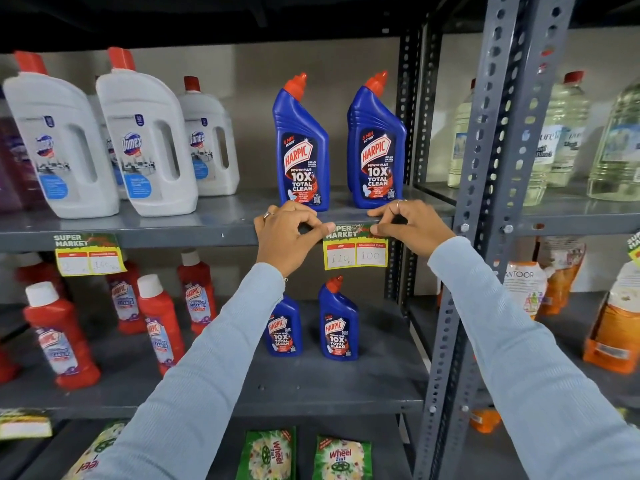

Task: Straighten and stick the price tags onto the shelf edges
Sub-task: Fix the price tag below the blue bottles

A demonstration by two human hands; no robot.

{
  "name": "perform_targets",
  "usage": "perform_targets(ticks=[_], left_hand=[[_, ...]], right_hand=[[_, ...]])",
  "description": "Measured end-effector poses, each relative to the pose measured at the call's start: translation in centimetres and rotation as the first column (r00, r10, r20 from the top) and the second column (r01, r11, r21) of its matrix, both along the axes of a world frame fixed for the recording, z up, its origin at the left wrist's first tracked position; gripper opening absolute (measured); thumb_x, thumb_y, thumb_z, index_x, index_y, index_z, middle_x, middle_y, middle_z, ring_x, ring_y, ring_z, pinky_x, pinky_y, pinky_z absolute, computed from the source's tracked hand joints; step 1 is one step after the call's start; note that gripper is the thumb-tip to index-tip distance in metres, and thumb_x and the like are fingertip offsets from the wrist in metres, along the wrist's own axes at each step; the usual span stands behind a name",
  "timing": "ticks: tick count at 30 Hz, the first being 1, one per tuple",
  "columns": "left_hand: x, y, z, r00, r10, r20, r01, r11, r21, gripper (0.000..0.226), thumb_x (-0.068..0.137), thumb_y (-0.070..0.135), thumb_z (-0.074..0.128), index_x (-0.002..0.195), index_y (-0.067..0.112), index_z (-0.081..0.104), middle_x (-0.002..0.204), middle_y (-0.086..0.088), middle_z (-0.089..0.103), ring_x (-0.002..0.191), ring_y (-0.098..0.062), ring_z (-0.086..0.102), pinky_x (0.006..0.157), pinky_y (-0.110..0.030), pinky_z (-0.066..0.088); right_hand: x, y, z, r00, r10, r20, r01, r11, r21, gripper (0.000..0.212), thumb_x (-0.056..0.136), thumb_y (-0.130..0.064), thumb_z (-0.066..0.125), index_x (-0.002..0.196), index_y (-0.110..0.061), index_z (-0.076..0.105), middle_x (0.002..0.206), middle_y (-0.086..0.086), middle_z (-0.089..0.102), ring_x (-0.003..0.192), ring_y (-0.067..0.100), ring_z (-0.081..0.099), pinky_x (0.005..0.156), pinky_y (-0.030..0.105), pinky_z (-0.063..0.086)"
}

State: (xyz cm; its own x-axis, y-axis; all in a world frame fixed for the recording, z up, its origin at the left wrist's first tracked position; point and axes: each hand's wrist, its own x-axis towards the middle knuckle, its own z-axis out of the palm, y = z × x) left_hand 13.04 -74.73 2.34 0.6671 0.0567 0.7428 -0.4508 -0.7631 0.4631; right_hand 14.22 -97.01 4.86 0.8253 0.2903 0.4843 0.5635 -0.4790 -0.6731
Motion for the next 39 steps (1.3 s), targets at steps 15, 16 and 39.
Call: perform_targets(ticks=[15, 16, 39], left_hand=[[0.5, -0.1, -0.3, 1.000, 0.020, 0.024, -0.019, 0.999, -0.026, 0.025, 0.074, 0.050, 0.069, 0.078, 0.026, 0.068, 0.102, 0.012, 0.063, 0.101, -0.007, 0.044, 0.086, -0.031, 0.022], [0.4, -0.2, -0.4, 0.999, 0.022, 0.027, -0.021, 0.999, -0.029, 0.024, 0.074, 0.051, 0.069, 0.077, 0.027, 0.067, 0.101, 0.013, 0.062, 0.101, -0.007, 0.044, 0.086, -0.030, 0.022], [0.5, 0.4, -1.1, 0.994, 0.022, 0.112, -0.022, 1.000, -0.005, 0.040, 0.074, 0.052, 0.067, 0.106, 0.030, 0.066, 0.112, 0.011, 0.067, 0.104, -0.001, 0.042, 0.089, -0.026, 0.022]], right_hand=[[0.6, 0.3, -0.4, 0.999, -0.040, 0.006, 0.040, 0.999, 0.030, 0.011, 0.080, -0.021, 0.067, 0.071, -0.022, 0.061, 0.115, -0.003, 0.066, 0.110, 0.014, 0.055, 0.088, 0.038, 0.052], [0.6, 0.3, -0.5, 0.999, -0.046, 0.008, 0.046, 0.998, 0.031, 0.012, 0.080, -0.021, 0.067, 0.070, -0.023, 0.060, 0.115, -0.003, 0.066, 0.110, 0.015, 0.056, 0.089, 0.039, 0.052], [0.4, 2.0, -1.1, 0.949, -0.276, 0.151, 0.276, 0.961, 0.021, 0.061, 0.055, -0.051, 0.081, 0.105, -0.020, 0.066, 0.108, -0.004, 0.061, 0.105, 0.012, 0.054, 0.085, 0.030, 0.049]])
